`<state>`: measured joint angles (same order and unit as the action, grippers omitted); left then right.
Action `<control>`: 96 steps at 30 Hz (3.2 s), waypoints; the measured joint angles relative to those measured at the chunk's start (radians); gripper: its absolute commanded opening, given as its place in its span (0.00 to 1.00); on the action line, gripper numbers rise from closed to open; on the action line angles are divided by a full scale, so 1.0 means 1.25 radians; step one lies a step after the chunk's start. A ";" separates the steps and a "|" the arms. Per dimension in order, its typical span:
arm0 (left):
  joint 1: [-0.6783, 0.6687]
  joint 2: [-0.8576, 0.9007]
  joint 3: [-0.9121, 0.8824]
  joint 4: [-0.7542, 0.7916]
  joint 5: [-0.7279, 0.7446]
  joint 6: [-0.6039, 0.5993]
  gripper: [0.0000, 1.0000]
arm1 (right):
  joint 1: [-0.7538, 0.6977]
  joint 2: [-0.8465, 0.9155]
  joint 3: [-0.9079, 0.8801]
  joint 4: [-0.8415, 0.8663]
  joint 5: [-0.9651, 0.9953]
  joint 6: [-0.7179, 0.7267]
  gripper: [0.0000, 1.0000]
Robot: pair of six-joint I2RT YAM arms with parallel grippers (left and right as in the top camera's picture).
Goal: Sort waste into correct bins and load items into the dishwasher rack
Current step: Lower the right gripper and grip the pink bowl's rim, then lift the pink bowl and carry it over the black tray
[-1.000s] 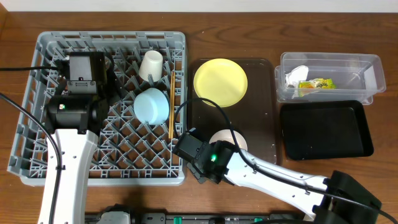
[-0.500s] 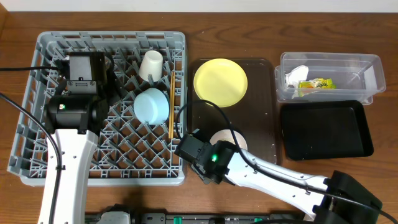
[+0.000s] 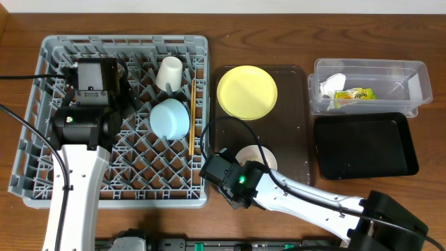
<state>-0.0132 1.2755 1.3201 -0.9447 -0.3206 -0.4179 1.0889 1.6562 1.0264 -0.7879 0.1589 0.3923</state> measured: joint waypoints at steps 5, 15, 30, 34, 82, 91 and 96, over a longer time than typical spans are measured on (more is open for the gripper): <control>0.000 0.000 0.000 0.000 0.000 0.000 0.96 | 0.000 0.000 0.000 -0.001 0.000 0.000 0.31; 0.000 0.000 0.000 0.000 0.000 0.000 0.97 | 0.000 0.000 -0.001 -0.006 0.000 0.000 0.29; 0.000 0.000 0.000 0.000 0.000 0.000 0.97 | 0.000 0.000 -0.001 -0.012 0.000 0.001 0.22; 0.000 0.000 0.000 0.000 0.000 0.000 0.97 | 0.000 0.000 -0.001 -0.022 0.000 0.001 0.23; 0.000 0.000 0.000 0.000 0.000 0.000 0.96 | -0.197 -0.022 0.121 -0.210 0.009 0.007 0.01; 0.000 0.000 0.000 0.000 0.000 0.000 0.96 | -0.241 -0.145 0.189 -0.256 0.010 0.008 0.01; 0.000 0.000 0.000 0.000 0.000 0.000 0.97 | -0.298 -0.225 0.190 -0.280 0.010 0.014 0.01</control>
<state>-0.0132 1.2755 1.3201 -0.9447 -0.3206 -0.4179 0.7170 1.3750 1.2633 -1.1378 0.1715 0.4099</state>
